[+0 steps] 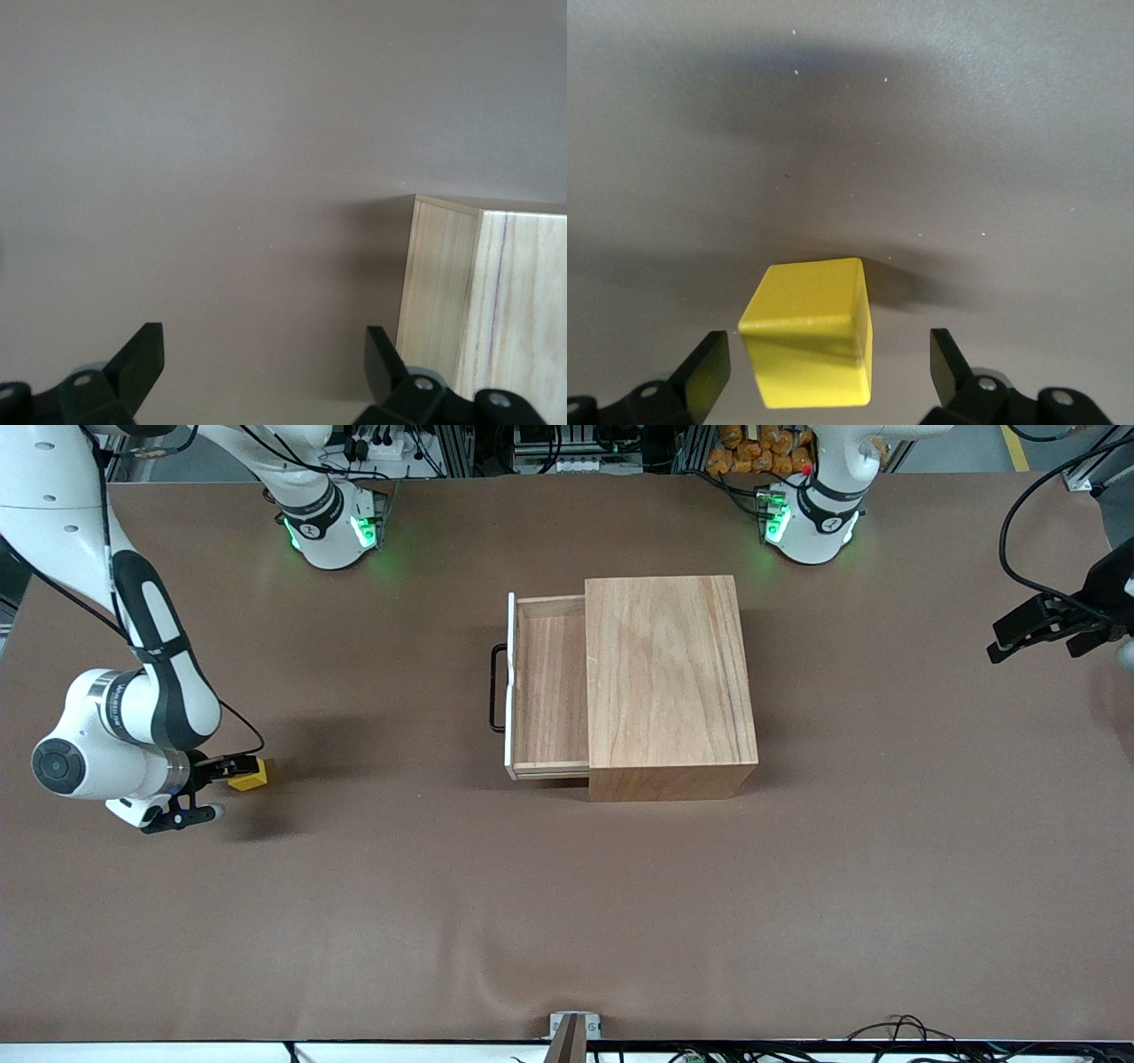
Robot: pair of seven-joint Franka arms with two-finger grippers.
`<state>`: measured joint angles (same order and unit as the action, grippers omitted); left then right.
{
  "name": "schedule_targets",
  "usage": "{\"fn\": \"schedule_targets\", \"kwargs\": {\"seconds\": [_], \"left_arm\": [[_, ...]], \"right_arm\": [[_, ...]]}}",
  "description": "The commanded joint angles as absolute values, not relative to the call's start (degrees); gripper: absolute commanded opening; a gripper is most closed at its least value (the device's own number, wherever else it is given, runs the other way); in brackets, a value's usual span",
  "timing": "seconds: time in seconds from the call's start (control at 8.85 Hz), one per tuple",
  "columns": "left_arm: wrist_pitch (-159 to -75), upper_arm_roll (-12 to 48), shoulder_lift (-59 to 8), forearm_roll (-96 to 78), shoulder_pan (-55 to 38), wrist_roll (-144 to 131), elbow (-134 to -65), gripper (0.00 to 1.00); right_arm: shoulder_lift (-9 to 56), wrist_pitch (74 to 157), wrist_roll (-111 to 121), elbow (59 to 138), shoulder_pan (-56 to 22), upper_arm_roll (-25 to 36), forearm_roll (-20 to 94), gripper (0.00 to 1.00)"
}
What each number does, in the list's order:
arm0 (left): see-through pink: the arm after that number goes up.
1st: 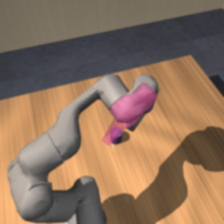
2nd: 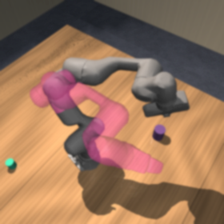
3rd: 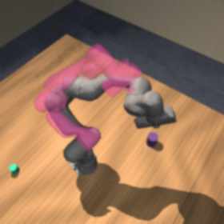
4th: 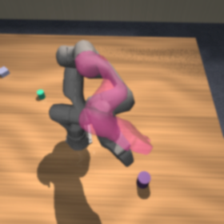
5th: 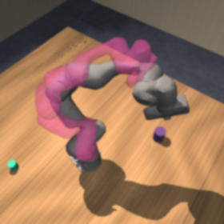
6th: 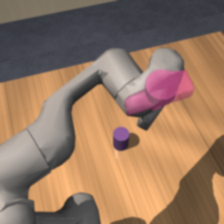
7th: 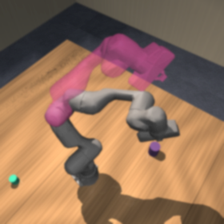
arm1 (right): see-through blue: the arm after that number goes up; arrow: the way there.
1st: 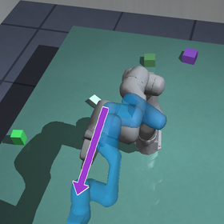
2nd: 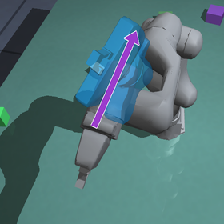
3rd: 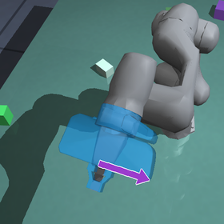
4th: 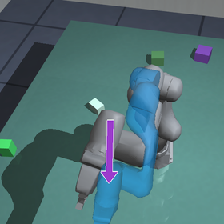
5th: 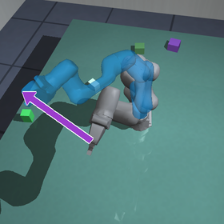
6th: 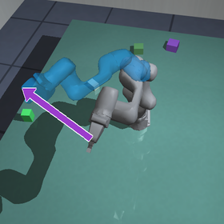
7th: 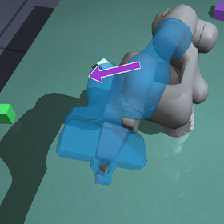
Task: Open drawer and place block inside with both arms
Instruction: 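Grasp the yellow cube with the right gripper, then carry the yellow cube with the right gripper over the open drawer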
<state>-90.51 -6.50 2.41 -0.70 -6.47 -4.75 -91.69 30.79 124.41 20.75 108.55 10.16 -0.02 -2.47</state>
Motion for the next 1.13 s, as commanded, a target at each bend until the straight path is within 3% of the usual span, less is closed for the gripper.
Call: {"fn": "schedule_targets", "kwargs": {"seconds": [0.0,0.11,0.23,0.34,0.68,0.79,1.02], "left_arm": [[-88.36,-6.32,2.81,-2.09,-6.24,-4.13,-90.20,1.00],[-87.11,-6.68,2.29,-2.37,-5.98,-4.04,-88.52,1.00],[-87.10,-6.77,2.11,-2.37,-5.45,-3.78,-88.42,1.00],[-87.27,-6.68,0.72,-2.55,-4.84,-3.08,-87.63,1.00],[-86.32,-1.78,0.17,-2.64,-0.20,-2.81,-87.28,1.00],[-85.96,4.25,0.35,-2.64,5.31,-2.90,-87.19,1.00],[-83.51,5.72,2.01,-2.55,6.25,-4.30,-87.45,1.00]], "right_arm": [[31.20,126.12,22.68,109.77,10.64,-0.18,-1.67,0.92],[31.20,125.69,22.41,109.69,10.63,-0.26,-1.67,0.14],[30.85,124.55,21.98,109.51,10.20,-0.26,-1.06,0.00],[30.50,121.84,21.80,108.82,10.11,-0.35,1.38,0.00],[29.01,102.81,8.68,98.21,5.73,-0.52,7.64,0.00],[28.05,95.78,0.43,93.74,1.97,-0.53,9.21,0.00],[26.64,86.61,-19.15,86.69,-6.37,-0.44,17.79,0.00]]}}
